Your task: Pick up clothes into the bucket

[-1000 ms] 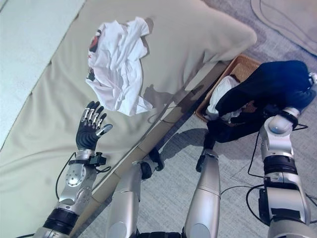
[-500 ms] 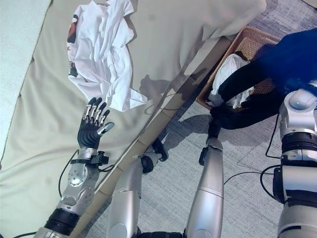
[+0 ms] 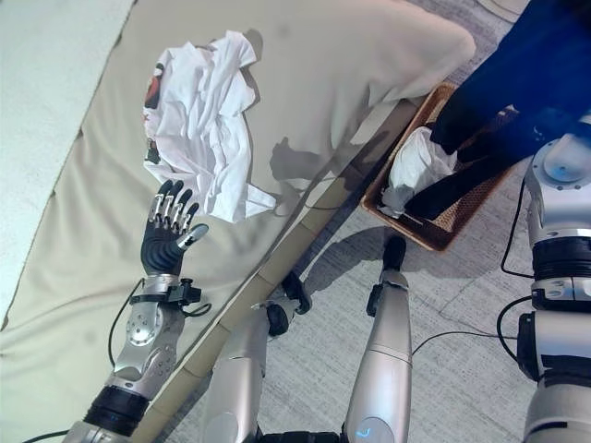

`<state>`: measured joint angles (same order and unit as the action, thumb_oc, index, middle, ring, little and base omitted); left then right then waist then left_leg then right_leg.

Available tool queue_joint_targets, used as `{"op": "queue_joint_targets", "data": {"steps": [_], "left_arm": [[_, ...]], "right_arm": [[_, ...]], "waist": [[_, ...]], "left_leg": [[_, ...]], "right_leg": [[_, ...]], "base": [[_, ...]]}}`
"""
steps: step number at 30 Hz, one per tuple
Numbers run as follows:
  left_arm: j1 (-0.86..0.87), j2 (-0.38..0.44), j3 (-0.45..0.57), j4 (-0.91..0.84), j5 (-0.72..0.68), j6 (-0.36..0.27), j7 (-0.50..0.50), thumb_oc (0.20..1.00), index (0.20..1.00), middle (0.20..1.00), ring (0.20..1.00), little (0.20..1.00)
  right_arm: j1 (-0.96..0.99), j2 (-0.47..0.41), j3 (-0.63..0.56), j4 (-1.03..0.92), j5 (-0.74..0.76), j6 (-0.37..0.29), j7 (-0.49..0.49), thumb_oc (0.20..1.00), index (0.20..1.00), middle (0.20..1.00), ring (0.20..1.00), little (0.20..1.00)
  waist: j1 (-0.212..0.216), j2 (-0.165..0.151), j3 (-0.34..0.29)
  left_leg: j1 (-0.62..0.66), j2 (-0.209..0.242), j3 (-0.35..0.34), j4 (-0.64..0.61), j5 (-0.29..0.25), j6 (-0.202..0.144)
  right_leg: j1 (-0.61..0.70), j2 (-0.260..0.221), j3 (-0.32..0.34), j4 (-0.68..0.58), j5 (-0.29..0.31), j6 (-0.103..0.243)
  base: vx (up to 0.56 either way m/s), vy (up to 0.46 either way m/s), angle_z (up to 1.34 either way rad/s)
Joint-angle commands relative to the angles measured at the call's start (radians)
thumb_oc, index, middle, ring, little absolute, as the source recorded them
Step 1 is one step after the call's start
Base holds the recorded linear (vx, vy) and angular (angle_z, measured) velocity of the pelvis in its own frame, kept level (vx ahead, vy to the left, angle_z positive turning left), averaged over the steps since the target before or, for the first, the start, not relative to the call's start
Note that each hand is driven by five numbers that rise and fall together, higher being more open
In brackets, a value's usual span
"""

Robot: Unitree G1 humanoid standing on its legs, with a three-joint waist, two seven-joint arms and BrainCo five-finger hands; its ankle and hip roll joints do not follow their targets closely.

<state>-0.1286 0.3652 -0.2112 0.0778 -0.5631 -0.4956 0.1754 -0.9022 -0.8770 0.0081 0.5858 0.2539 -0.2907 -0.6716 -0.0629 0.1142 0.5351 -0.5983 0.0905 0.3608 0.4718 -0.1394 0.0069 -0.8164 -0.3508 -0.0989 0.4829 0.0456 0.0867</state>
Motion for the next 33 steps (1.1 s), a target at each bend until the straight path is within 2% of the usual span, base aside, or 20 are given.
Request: {"op": "queue_joint_targets", "data": {"steps": [1,9,17,18,20,22,28,29,33], "left_arm": [[0.051,0.022,0.043,-0.035,-0.006,-0.054,-0.009,1.000,1.000,1.000,1.000,1.000],[0.061,0.016,0.056,-0.043,-0.003,-0.054,-0.008,1.000,1.000,1.000,1.000,1.000],[0.055,0.004,0.041,-0.037,0.011,-0.058,0.002,1.000,1.000,1.000,1.000,1.000],[0.050,0.009,0.032,-0.032,0.008,-0.060,-0.001,1.000,1.000,1.000,1.000,1.000],[0.047,0.006,0.033,-0.032,0.009,-0.062,-0.001,1.000,1.000,1.000,1.000,1.000],[0.037,0.007,0.025,-0.031,0.016,-0.068,-0.003,1.000,1.000,1.000,1.000,1.000],[0.025,0.008,0.020,-0.028,0.019,-0.071,-0.004,1.000,1.000,1.000,1.000,1.000],[0.016,0.008,0.022,-0.023,0.021,-0.070,-0.002,1.000,1.000,1.000,1.000,1.000],[0.008,0.002,0.028,-0.022,0.024,-0.067,0.003,1.000,1.000,1.000,1.000,1.000]], "right_arm": [[-0.038,-0.049,0.001,-0.078,-0.030,-0.065,-0.036,0.200,0.200,0.200,0.200,0.200],[-0.015,-0.047,-0.008,-0.063,-0.028,-0.060,-0.033,0.200,0.200,0.200,0.200,0.200],[0.014,0.007,0.014,0.073,-0.054,-0.022,-0.025,0.200,0.200,0.200,0.200,0.200],[-0.002,0.003,0.070,0.163,-0.129,0.029,-0.016,0.200,0.200,0.200,0.200,0.200],[-0.022,-0.004,0.104,0.188,-0.168,0.046,-0.017,0.200,0.200,0.200,0.200,0.200],[-0.067,-0.012,0.208,0.292,-0.282,0.114,0.012,0.200,0.200,0.200,0.200,0.200],[-0.136,-0.020,0.327,0.392,-0.394,0.162,0.046,0.200,0.200,0.200,0.200,0.200],[-0.148,-0.022,0.378,0.411,-0.465,0.187,0.066,0.200,0.200,0.200,0.200,0.200],[-0.172,-0.010,0.414,0.445,-0.517,0.213,0.075,0.200,0.200,0.200,0.200,0.200]], "waist": [[-0.012,-0.052,-0.082],[-0.012,-0.056,-0.078],[-0.005,-0.035,-0.053],[0.003,-0.026,-0.043],[0.001,-0.021,-0.038],[0.007,-0.006,-0.025],[0.011,0.010,-0.017],[0.011,0.011,-0.016],[0.010,0.011,-0.017]], "left_leg": [[0.024,0.023,-0.099,-0.062,0.018,-0.076],[0.060,0.011,-0.102,-0.096,0.034,-0.081],[0.045,0.008,-0.101,-0.079,0.029,-0.073],[0.040,0.006,-0.096,-0.076,0.028,-0.072],[0.037,0.005,-0.093,-0.074,0.028,-0.071],[0.029,0.005,-0.086,-0.070,0.031,-0.071],[0.025,0.000,-0.080,-0.071,0.033,-0.069],[0.022,-0.001,-0.079,-0.071,0.034,-0.068],[0.021,-0.001,-0.079,-0.073,0.032,-0.068]], "right_leg": [[0.032,-0.003,0.006,-0.037,0.032,0.075],[0.078,-0.005,-0.007,-0.078,0.046,0.079],[0.065,-0.015,0.000,-0.063,0.044,0.078],[0.056,-0.019,0.004,-0.058,0.045,0.077],[0.051,-0.019,0.007,-0.057,0.046,0.078],[0.039,-0.023,0.014,-0.055,0.051,0.078],[0.031,-0.027,0.017,-0.055,0.055,0.079],[0.025,-0.026,0.019,-0.052,0.055,0.078],[0.017,-0.024,0.022,-0.052,0.055,0.078]], "base": [[0.02,0.012,0.05],[0.00,0.004,0.01],[0.00,0.009,0.00],[-0.02,0.031,0.01],[-0.01,0.015,0.01],[-0.02,0.031,-0.02],[-0.01,0.016,-0.05],[0.00,0.002,-0.04],[0.00,0.000,0.00]]}}
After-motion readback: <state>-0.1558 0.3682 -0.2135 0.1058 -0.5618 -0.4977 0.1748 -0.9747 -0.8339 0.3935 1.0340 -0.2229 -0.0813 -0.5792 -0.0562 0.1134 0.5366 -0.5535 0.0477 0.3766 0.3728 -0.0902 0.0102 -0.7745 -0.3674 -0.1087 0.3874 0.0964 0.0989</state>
